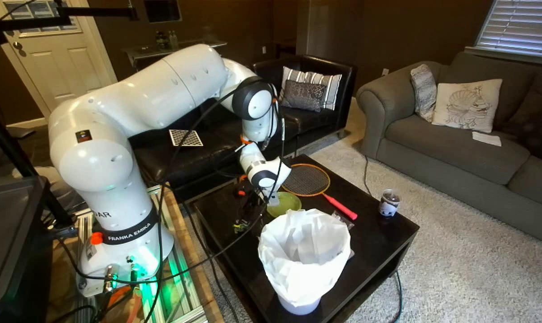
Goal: Flip the toy car
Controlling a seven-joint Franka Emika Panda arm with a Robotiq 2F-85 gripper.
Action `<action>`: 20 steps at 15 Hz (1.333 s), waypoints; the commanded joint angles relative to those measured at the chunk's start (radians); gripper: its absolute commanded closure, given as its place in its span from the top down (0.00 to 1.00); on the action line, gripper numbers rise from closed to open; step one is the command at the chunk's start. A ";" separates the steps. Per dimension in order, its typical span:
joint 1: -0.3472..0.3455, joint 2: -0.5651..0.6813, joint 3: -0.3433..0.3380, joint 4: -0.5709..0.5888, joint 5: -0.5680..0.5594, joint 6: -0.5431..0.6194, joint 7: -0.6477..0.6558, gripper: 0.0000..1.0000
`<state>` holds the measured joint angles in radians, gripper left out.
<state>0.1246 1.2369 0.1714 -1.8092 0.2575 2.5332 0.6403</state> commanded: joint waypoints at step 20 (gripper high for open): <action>-0.053 0.092 -0.027 0.092 0.049 -0.066 -0.247 0.68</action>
<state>0.0895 1.2923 0.1297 -1.7704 0.2744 2.4987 0.4457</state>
